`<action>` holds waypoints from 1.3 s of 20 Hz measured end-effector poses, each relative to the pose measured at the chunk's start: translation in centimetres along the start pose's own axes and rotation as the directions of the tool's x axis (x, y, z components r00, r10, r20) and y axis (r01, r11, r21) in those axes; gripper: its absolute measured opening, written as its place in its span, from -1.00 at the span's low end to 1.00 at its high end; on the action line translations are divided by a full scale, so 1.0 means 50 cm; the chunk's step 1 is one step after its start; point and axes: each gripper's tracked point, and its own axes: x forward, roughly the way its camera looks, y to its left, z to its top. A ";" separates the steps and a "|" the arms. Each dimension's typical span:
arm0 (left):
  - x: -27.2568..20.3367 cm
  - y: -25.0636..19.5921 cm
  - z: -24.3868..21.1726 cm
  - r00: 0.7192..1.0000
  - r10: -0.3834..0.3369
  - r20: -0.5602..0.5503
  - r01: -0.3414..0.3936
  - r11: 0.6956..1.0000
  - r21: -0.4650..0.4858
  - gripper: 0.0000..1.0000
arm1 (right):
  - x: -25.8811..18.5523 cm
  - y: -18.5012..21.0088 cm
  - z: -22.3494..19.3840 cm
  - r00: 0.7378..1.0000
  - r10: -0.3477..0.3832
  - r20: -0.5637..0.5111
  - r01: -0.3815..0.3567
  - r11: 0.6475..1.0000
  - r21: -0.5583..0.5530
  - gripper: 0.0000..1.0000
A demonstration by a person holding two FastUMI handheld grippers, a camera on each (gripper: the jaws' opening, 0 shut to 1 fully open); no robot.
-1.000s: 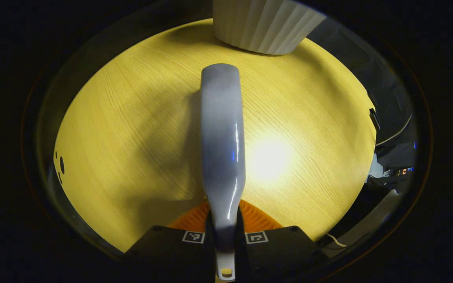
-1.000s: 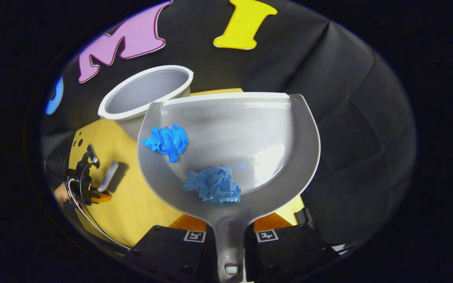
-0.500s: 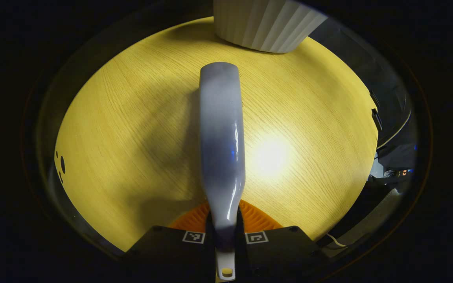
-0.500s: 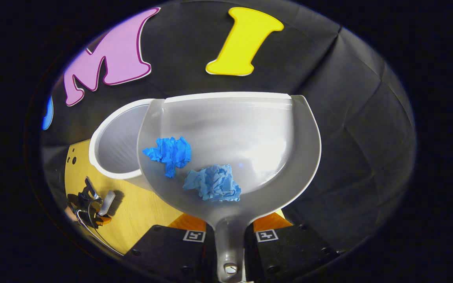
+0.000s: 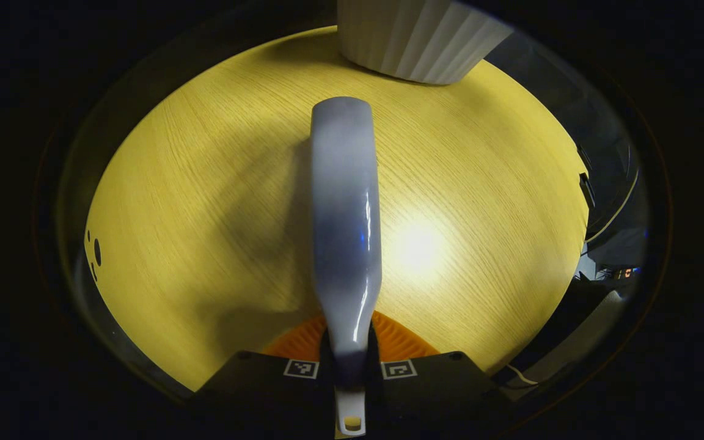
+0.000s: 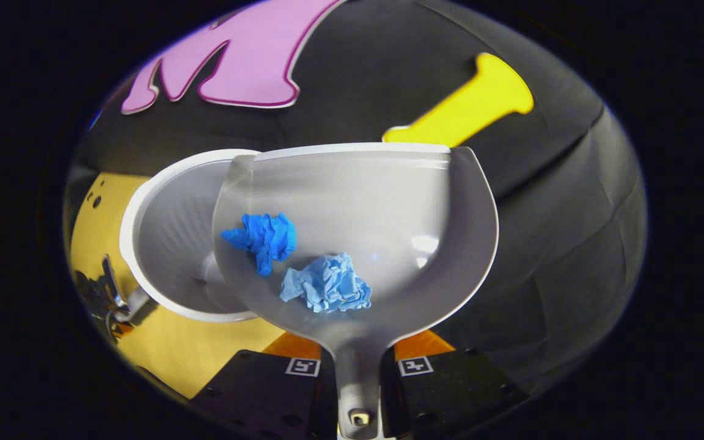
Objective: Pick up the small broom and dustpan from the desktop, sweep the trash into the dustpan with the broom, and then empty the trash into the garbage bin.
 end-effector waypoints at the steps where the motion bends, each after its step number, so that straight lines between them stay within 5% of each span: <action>1: -0.001 0.000 0.000 1.000 0.002 -0.001 -0.002 1.000 -0.002 -0.55 | -0.003 0.005 0.014 0.999 -0.031 0.034 0.033 0.997 -0.071 -0.38; 5: -0.004 -0.003 0.001 1.000 0.005 -0.004 -0.005 1.000 -0.008 -0.55 | -0.037 -0.012 0.053 0.969 -0.147 0.197 0.208 0.916 -0.343 -0.38; 9: -0.008 0.000 0.000 1.000 0.011 -0.008 -0.011 1.000 -0.013 -0.55 | -0.034 -0.046 0.065 0.954 -0.150 0.258 0.261 0.839 -0.477 -0.38; 14: -0.008 0.000 0.002 1.000 0.014 -0.010 -0.014 1.000 -0.016 -0.55 | -0.042 -0.096 0.070 0.920 -0.174 0.351 0.359 0.731 -0.580 -0.39; 21: -0.006 -0.004 0.005 1.000 0.023 -0.006 -0.023 0.999 -0.027 -0.55 | -0.054 -0.110 0.118 0.849 -0.184 0.496 0.510 0.533 -0.675 -0.39; 24: -0.004 -0.008 0.006 1.000 0.025 -0.008 -0.025 0.999 -0.029 -0.55 | -0.085 -0.124 0.137 0.799 -0.174 0.576 0.590 0.415 -0.693 -0.39; 26: -0.004 -0.011 0.008 1.000 0.026 -0.010 -0.026 0.999 -0.028 -0.55 | -0.084 -0.153 0.138 0.785 -0.155 0.599 0.607 0.380 -0.698 -0.39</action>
